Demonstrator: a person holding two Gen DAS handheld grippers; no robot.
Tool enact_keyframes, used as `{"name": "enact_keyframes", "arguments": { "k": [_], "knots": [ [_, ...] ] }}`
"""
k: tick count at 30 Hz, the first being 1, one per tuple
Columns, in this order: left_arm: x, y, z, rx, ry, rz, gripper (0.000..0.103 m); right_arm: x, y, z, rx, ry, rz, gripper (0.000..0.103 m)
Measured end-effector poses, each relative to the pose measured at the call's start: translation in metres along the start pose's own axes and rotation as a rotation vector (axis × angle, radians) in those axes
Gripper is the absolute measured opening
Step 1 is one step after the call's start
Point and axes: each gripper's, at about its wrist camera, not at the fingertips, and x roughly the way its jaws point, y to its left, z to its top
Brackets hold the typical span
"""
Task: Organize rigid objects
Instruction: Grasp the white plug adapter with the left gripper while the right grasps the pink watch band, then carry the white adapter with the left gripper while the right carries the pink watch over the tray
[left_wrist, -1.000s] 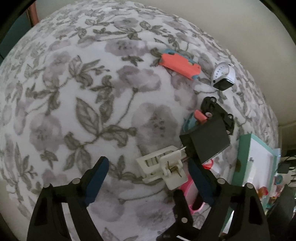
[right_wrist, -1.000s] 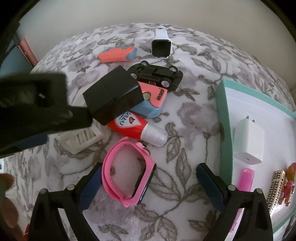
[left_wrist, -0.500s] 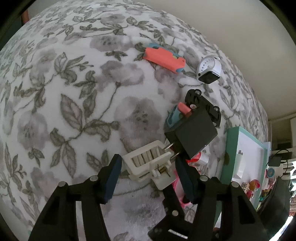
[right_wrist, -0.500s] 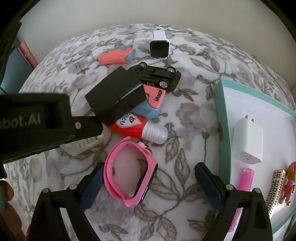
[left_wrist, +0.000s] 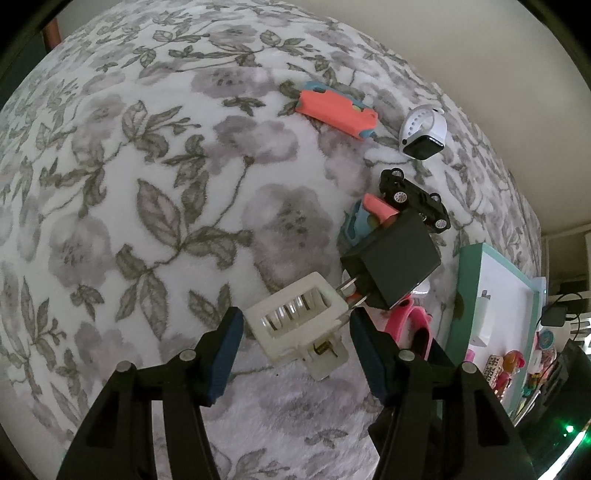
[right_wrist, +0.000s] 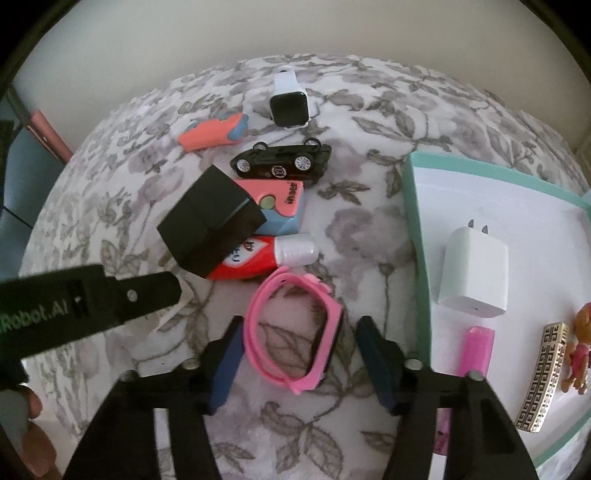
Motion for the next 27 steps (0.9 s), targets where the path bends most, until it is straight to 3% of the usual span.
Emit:
{"name": "enact_keyframes", "arguments": {
  "k": [13,19,27],
  "knots": [
    [-0.031,0.024,-0.004,-0.066,-0.064,0.016,0.061,-0.009,-0.018,-0.001,0.099,0.009,0.045,0.054],
    [-0.053,0.025,-0.007,-0.047,-0.114,0.013,0.061,-0.027,-0.024,0.002,0.134,-0.027,0.084,0.054],
    [-0.068,0.010,-0.008,-0.030,-0.162,0.011,0.061,-0.052,-0.025,0.008,0.122,-0.090,0.074,0.054]
  ]
}}
